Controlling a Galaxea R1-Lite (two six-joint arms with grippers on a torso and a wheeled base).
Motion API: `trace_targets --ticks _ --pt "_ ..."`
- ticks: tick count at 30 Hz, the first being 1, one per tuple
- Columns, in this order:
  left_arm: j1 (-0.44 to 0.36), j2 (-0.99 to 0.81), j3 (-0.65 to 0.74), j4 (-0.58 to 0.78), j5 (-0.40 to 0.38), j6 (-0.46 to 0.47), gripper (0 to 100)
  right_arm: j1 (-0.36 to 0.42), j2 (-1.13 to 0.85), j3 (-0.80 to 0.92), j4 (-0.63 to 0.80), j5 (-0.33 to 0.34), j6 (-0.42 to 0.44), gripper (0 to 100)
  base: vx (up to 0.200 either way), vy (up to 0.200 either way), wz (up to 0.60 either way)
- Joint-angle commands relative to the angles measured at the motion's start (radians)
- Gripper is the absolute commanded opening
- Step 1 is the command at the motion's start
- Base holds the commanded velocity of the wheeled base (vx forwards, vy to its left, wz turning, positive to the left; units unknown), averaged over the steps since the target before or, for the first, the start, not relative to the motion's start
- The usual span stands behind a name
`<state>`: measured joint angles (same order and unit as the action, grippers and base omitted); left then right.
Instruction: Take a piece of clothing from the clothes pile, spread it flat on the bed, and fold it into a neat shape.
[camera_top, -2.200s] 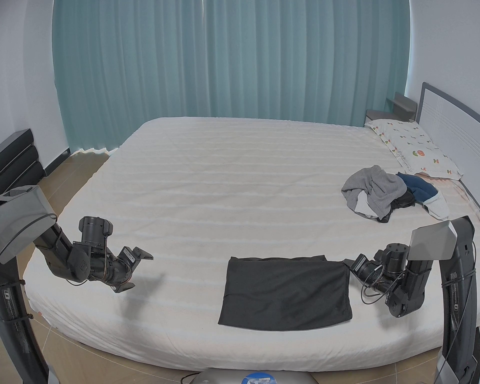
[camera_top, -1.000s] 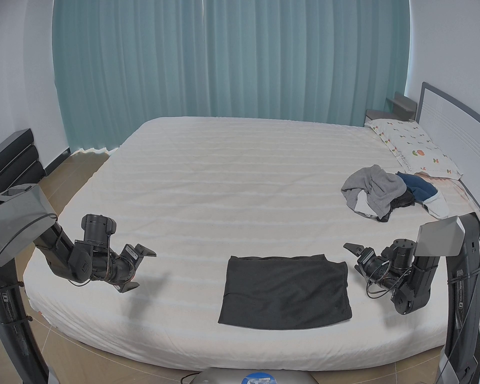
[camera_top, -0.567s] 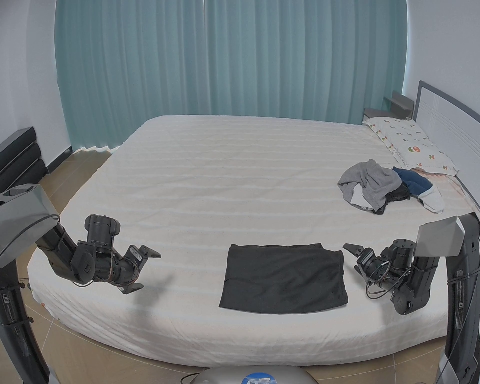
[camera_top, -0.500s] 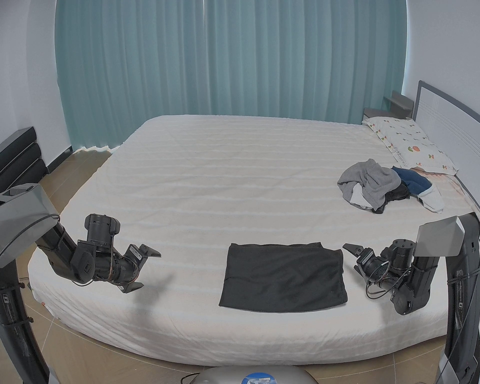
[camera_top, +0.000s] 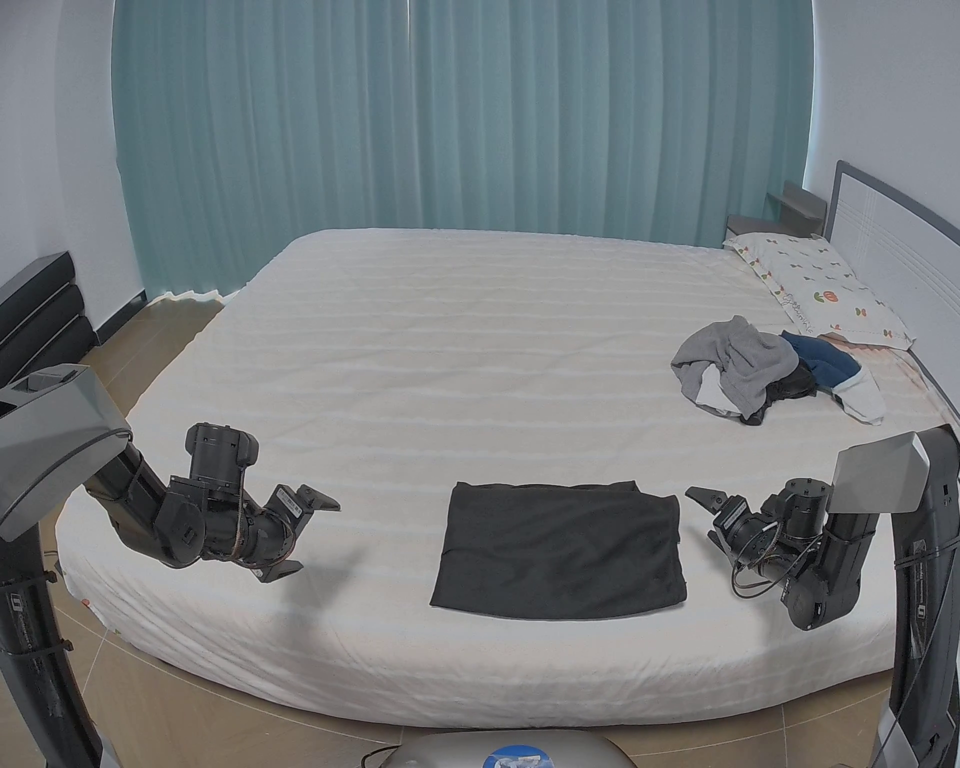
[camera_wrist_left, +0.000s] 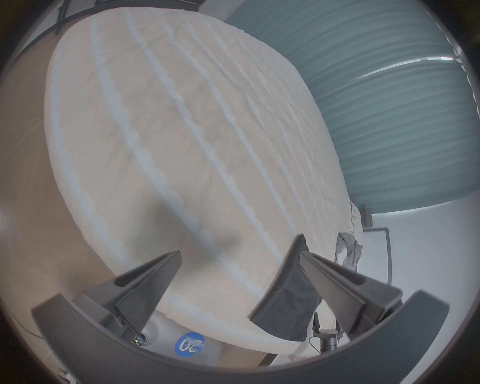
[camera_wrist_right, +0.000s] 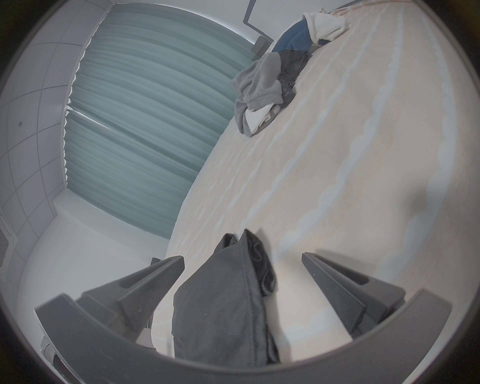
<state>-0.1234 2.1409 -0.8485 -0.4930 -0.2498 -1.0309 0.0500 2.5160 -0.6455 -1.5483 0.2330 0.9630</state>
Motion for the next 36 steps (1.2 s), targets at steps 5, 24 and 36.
trace_targets --ticks 5,24,36 --pt "-0.013 0.031 -0.038 -0.004 0.003 0.011 100 0.001 -0.002 0.001 -0.001 -0.001 0.0 100 0.0 -0.12 0.0" --pt "-0.133 0.206 -0.164 -0.102 0.021 0.345 100 0.002 0.003 0.006 -0.013 -0.001 0.0 100 0.0 0.0 0.0" --pt "-0.174 0.271 -0.215 -0.137 0.007 0.367 100 0.004 0.003 0.007 -0.013 -0.001 -0.001 100 0.0 0.0 0.0"
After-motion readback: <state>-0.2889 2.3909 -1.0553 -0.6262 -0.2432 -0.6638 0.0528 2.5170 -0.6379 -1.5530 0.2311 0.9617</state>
